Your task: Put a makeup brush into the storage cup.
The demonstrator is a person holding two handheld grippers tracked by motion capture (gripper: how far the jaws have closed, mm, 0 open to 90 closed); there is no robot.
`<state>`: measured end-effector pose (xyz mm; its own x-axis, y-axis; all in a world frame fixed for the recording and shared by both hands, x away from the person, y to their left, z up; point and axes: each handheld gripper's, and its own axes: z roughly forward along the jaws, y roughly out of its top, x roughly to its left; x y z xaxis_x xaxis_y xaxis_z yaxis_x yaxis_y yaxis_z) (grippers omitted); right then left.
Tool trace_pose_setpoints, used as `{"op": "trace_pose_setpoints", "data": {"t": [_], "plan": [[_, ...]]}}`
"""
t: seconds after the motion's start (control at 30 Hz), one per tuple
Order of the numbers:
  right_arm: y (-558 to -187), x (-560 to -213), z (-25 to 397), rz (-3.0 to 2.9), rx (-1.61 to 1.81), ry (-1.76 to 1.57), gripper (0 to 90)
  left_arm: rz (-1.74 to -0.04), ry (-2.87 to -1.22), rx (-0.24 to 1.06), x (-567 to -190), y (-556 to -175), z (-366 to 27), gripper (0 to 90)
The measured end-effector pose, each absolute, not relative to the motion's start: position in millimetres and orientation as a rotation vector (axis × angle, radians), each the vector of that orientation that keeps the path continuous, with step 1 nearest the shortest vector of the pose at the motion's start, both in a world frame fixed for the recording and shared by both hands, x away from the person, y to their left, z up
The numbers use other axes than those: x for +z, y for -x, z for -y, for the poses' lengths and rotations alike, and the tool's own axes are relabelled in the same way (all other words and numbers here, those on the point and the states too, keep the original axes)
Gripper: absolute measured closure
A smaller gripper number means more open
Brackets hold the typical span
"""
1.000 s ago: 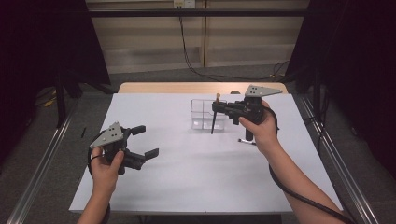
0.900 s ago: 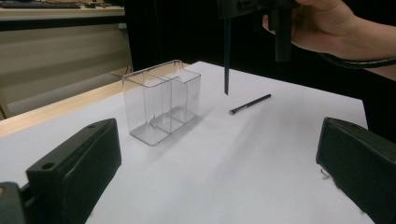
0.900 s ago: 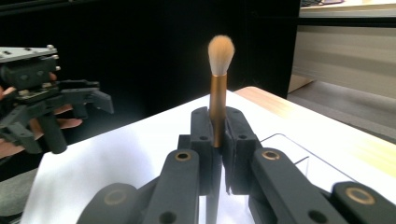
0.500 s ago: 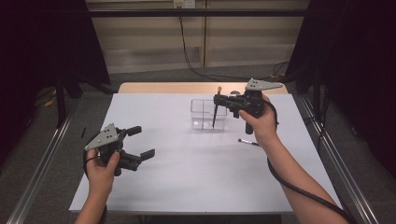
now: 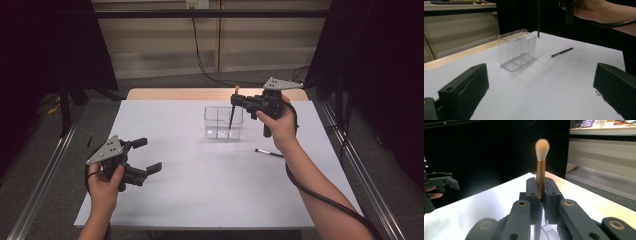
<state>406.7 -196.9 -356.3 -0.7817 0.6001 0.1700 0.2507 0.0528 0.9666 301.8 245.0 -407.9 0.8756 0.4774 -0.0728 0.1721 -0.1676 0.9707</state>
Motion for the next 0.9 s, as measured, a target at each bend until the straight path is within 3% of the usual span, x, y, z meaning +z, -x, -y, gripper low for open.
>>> {"op": "trace_pose_setpoints", "data": {"t": [0.9], "plan": [[-434, -360, 198, -1.986, 1.743, -0.920, 83.9, -0.520, -1.756, 0.316, -418, -296, -259, 0.0]]}}
